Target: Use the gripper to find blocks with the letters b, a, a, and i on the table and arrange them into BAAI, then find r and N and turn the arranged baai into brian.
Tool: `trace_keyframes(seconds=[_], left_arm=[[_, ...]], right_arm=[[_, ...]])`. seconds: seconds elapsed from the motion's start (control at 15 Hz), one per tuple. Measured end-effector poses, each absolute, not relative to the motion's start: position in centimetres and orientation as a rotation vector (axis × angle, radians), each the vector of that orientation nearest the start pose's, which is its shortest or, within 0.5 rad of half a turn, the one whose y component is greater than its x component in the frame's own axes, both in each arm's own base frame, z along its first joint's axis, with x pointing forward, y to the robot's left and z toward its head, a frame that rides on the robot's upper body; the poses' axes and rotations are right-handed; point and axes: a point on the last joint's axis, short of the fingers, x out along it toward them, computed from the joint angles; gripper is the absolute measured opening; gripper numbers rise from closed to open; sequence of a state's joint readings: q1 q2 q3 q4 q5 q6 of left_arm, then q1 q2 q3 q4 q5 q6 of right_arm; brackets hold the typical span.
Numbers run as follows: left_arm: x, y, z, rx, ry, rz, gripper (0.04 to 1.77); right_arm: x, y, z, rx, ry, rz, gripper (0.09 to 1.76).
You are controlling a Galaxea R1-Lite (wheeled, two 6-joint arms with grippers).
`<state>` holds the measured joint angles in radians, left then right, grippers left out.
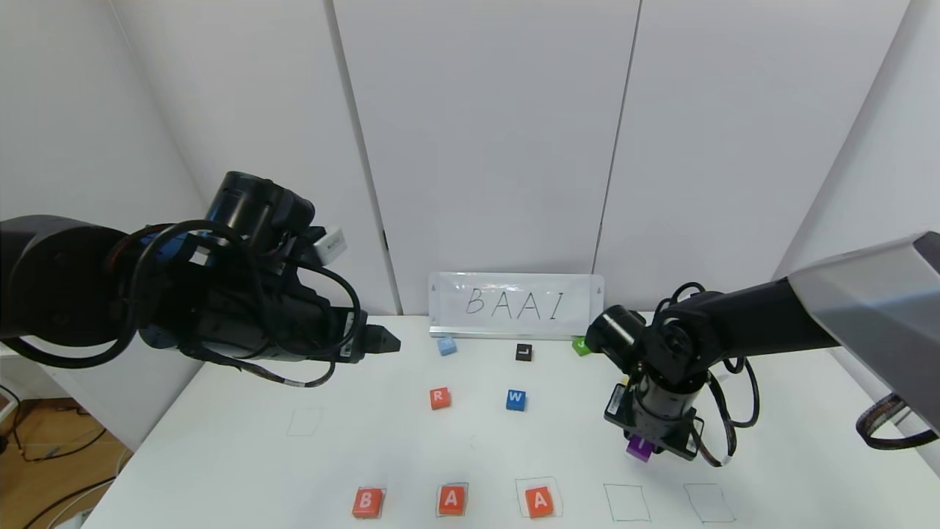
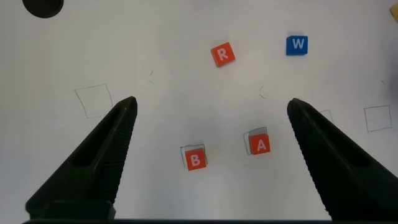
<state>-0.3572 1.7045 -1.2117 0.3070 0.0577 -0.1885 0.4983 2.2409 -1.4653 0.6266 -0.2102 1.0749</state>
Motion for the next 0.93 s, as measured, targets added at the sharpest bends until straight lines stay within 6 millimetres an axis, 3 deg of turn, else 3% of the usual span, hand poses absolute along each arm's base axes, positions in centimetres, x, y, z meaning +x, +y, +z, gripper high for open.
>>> trace_keyframes(seconds=[0.47, 0.93], left_arm=[[28.3, -10.4, 20.7, -0.011, 0.809, -0.207, 1.72], [28.4, -10.4, 20.7, -0.011, 0.809, -0.204, 1.72]], right_arm=[[31.8, 19.0, 6.9, 0.229, 1.288, -0.304, 0.54], [29.7, 19.1, 4.9, 0.073, 1.202, -0.045, 0.54]])
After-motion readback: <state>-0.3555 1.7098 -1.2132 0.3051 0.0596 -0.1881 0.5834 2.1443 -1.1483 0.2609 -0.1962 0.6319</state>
